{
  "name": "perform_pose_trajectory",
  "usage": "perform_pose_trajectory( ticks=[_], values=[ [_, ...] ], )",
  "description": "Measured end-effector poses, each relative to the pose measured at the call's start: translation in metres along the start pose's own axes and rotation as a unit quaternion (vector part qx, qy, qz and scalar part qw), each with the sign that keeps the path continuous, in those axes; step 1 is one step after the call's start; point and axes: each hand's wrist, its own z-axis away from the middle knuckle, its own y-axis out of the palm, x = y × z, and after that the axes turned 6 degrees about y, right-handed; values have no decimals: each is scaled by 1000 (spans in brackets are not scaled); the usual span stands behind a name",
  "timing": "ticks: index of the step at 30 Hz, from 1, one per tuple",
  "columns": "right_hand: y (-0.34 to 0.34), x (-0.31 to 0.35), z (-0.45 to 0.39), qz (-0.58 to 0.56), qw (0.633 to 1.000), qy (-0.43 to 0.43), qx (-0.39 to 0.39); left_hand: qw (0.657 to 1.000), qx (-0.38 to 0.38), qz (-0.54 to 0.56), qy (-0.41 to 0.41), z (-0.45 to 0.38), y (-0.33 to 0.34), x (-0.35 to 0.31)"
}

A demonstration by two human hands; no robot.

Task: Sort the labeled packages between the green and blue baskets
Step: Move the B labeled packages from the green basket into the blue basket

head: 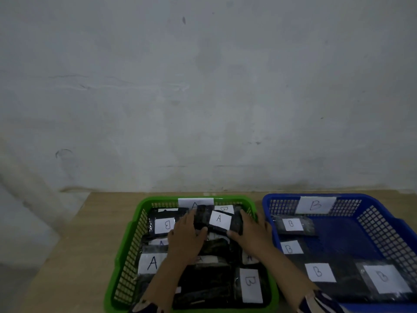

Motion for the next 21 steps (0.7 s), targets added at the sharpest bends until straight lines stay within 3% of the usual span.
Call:
perform_pose_trajectory(
  ticks=[3,9,14,18,21],
  values=[
    [2,2,-1,-32,998,-16,-53,1000,11,10,-16,-8,0,4],
    [-9,1,9,-184,977,-31,-107,978,-139,127,90,-9,-13,-12],
    [-28,5,31,-362,927,-74,-59,954,-115,244,132,2,-25,-13],
    [-32,3,48,-387,916,-99,-32,927,-103,343,112,18,-25,-9],
    [-35,0,54,-397,912,-81,-63,944,-79,309,85,33,-22,-1]
  ],
)
